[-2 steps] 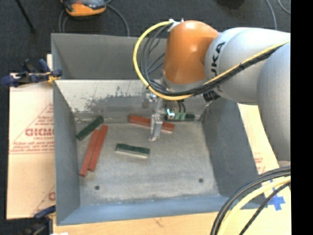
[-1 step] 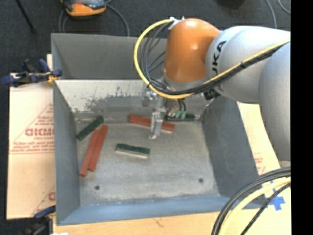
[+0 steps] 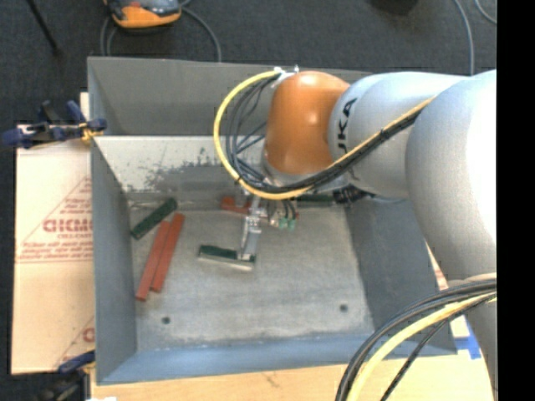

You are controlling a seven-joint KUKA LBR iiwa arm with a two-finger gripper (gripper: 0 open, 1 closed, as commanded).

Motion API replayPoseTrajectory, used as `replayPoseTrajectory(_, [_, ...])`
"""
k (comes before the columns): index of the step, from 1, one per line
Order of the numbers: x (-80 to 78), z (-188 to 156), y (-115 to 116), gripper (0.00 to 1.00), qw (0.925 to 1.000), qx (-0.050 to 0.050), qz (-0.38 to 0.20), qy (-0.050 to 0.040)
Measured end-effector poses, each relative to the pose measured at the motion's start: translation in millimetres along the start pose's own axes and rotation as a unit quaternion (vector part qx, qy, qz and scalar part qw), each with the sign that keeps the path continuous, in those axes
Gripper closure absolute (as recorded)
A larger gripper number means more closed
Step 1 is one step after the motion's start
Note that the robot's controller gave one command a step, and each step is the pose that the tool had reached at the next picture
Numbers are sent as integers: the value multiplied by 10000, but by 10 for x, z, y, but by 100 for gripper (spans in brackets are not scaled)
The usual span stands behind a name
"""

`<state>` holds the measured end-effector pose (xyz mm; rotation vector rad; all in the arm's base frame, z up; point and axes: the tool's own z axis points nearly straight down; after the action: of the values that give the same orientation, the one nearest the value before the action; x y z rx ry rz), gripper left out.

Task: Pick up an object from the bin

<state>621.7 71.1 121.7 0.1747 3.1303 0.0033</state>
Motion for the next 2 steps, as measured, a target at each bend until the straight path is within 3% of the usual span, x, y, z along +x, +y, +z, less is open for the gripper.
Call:
replayPoseTrajectory(1, [75, 407, 14, 0, 9999, 14, 103, 33])
replayPoseTrajectory(2, [210, -9, 68, 0, 9996, 2, 281, 7])
